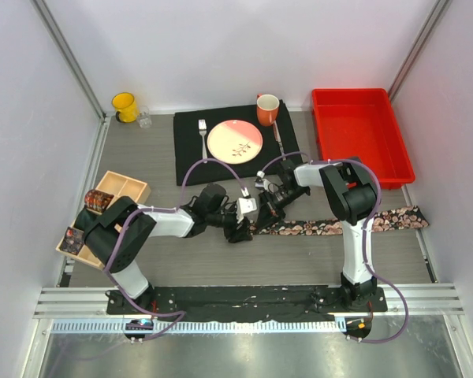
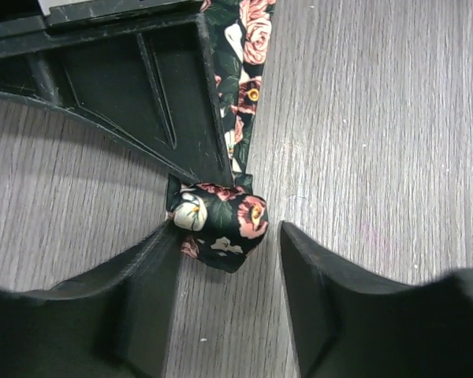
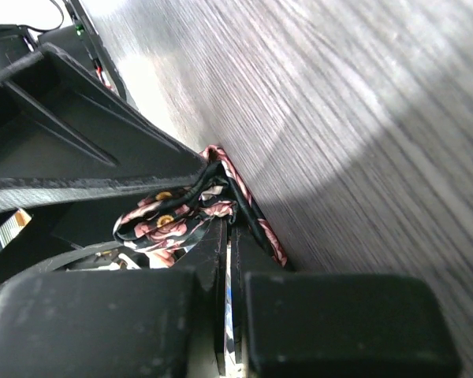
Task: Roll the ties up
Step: Roll the tie at the center of the board.
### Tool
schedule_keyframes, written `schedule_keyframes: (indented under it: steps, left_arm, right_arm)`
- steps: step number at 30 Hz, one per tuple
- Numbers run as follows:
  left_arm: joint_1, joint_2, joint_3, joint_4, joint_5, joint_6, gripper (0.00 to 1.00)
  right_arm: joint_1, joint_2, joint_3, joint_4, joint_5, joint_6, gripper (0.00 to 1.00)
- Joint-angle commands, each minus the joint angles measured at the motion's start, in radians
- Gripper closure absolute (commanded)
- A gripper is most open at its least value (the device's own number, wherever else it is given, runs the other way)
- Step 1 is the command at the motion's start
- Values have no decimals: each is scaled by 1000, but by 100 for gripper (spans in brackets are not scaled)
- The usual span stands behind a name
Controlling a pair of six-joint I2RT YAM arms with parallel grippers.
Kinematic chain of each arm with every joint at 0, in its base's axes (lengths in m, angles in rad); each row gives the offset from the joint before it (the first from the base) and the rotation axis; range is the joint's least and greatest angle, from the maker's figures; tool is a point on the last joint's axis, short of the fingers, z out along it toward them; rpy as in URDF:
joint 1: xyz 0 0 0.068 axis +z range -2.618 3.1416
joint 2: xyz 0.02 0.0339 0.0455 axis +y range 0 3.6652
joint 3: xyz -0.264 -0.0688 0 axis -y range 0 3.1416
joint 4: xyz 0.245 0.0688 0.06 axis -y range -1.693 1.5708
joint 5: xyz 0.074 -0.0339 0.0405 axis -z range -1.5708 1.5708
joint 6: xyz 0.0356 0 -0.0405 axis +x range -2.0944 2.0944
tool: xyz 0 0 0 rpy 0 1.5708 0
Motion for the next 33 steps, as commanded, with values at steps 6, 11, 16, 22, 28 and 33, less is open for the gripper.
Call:
schedule_keyframes:
  steps: [6, 11, 16, 22, 28, 33]
  left_arm:
    - [1, -50, 13, -13, -4, 127, 32]
    - [9, -41, 25, -31, 21, 196, 31]
    - [9, -47, 25, -36, 77, 172, 39]
    - [-12, -55, 23, 40, 77, 86, 48]
    - [-19, -12, 51, 60, 36, 63, 53]
    - [-26, 19, 79, 60, 29, 29, 59]
  right_arm:
    - [-5, 38, 14, -37, 115, -116, 99]
    - [-5, 37, 15, -40, 111, -114, 99]
    - [-5, 37, 20, -39, 114, -105, 99]
    - [-6, 34, 23, -19, 116, -68, 99]
    - [-5, 29, 25, -17, 107, -59, 99]
    - [-5, 23, 23, -7, 104, -45, 99]
